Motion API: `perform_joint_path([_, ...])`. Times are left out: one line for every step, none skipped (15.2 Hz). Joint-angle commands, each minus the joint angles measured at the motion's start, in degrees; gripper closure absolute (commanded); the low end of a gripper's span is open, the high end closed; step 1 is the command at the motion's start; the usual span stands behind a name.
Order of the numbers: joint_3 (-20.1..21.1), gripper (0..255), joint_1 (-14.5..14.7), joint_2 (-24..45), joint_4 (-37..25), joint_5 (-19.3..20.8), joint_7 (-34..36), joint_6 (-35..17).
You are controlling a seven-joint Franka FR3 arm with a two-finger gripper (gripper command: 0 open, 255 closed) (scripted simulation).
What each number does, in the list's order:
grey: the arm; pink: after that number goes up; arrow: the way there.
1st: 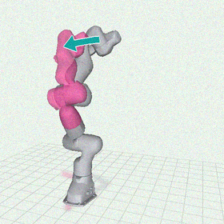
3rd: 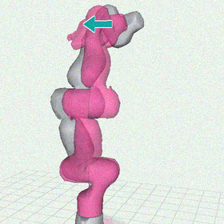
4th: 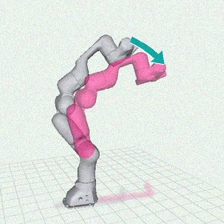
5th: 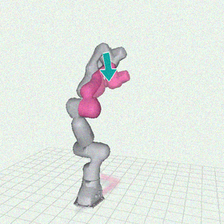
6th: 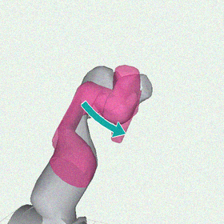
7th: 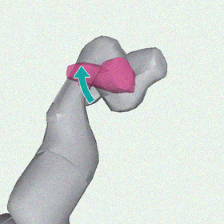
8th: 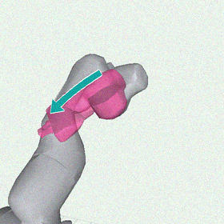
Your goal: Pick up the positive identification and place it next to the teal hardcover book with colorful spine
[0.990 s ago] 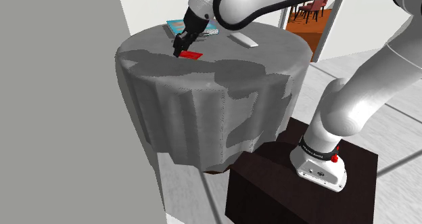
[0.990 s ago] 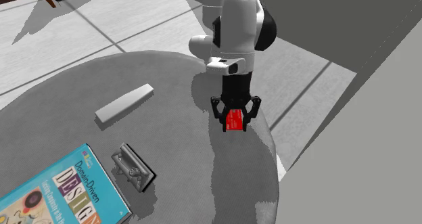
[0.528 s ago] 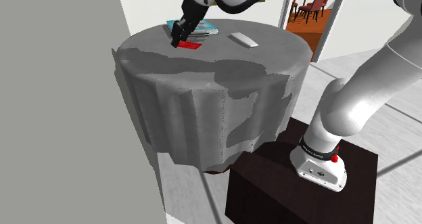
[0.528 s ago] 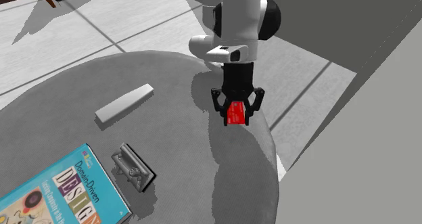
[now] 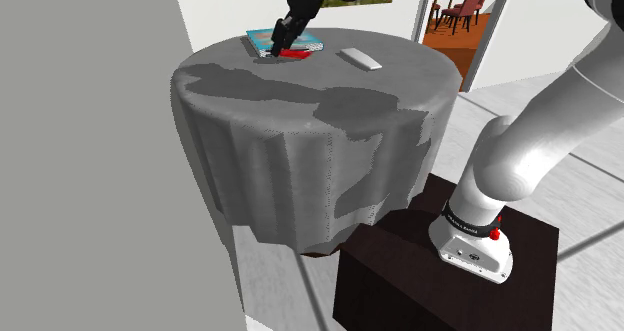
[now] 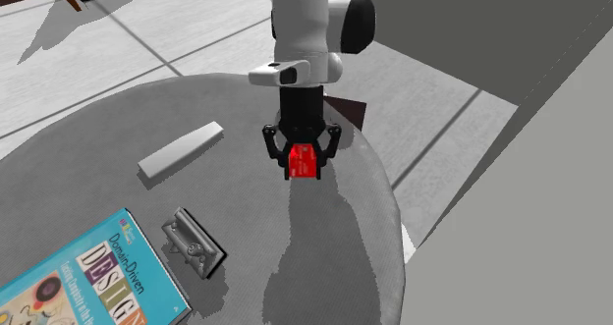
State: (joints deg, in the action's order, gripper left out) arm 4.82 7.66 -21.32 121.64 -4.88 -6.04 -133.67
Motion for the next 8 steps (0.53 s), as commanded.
perform_joint_path([-2.54, 255, -0.38, 0.25, -0.42, -0.98, -3.57, 0.4])
perform_joint_path([-3.73, 255, -0.57, 0.5, -0.68, -1.45, -5.21, 0.53])
perform_joint_path([-4.92, 255, -0.75, 0.81, -1.0, -1.92, -6.84, 0.68])
perform_joint_path([-6.09, 255, -0.96, 1.18, -1.4, -2.4, -8.47, 0.86])
perform_joint_path([-7.28, 255, -1.13, 1.59, -1.86, -2.89, -10.09, 1.06])
perform_joint_path([-8.47, 255, -1.3, 2.07, -2.38, -3.39, -11.72, 1.29])
perform_joint_path([-9.62, 255, -1.51, 2.6, -2.98, -3.93, -13.34, 1.54])
perform_joint_path([-10.76, 255, -1.72, 3.18, -3.64, -4.49, -14.97, 1.83])
